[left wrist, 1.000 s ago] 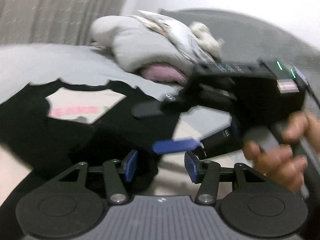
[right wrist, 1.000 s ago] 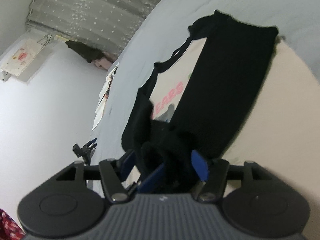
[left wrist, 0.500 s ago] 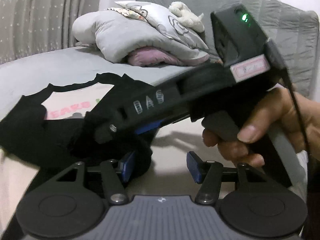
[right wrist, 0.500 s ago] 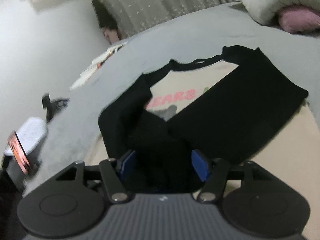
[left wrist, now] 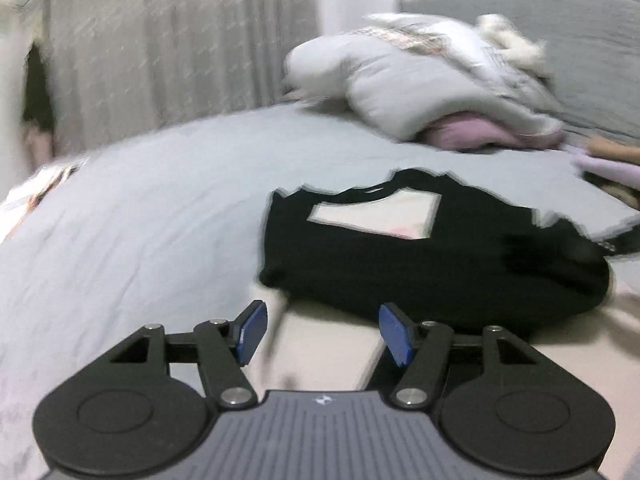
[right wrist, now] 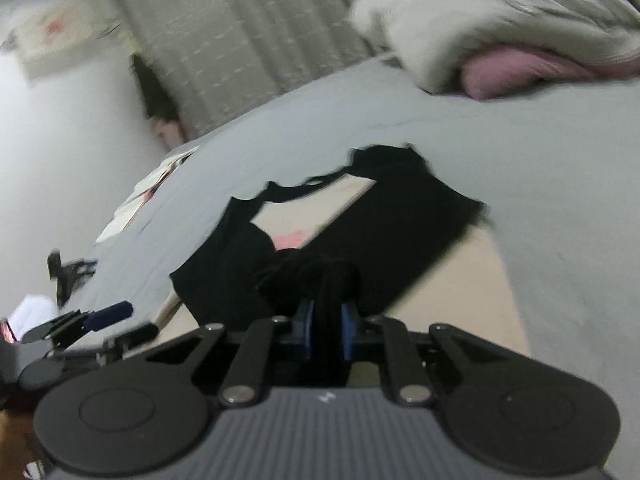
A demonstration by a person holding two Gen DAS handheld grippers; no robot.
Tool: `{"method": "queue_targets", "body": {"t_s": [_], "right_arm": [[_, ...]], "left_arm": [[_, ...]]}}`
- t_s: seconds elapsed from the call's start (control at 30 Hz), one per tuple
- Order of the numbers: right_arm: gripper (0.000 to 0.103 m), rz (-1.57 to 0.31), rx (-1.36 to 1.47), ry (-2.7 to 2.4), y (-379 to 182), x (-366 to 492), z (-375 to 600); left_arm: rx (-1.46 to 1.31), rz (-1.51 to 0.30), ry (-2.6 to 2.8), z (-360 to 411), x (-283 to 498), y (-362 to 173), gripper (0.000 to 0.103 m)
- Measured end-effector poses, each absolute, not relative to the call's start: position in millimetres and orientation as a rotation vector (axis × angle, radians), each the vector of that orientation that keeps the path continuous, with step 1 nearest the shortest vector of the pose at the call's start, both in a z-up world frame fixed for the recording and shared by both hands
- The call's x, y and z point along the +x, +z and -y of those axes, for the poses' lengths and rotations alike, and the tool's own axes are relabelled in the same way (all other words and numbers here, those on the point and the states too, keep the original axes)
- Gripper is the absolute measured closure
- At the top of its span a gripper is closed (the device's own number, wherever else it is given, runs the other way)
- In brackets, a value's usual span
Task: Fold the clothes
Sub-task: 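Fold the sweatshirt hem up toward the collar with the right gripper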
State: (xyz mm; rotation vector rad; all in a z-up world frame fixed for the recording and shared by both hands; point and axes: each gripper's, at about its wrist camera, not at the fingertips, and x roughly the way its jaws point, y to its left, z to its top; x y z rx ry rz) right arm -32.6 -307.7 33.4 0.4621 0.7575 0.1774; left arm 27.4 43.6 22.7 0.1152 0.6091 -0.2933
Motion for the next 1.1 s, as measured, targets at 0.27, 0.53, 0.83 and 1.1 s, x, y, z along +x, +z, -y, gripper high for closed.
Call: {"method": "queue_targets", "body": {"t_s": [0.27, 0.53, 0.83, 1.1], "right_arm": [[0.07, -0.744, 0.49, 0.083, 25.5, -37.1, 343.0], [0.033, -0.735, 0.341, 0.167, 32.0, -8.7, 323.2], [0.066, -0.734, 0.24, 0.186, 17.0, 12.5, 305.4], [0.092, -0.635, 0.239, 0.128, 43.1, -5.1, 311.6]], "left_arm": [[0.285, -0.661, -0.244, -35.2, 62.4, -8.9, 0.042], [0.406, -0.642, -0.245, -27.3, 95.5, -12.3, 0.041], [0.458, -0.571, -0.231, -11.2, 113.8, -13.2, 0.055], [0.319, -0.511, -0.063, -31.0, 112.2, -7.1, 0.091]]}}
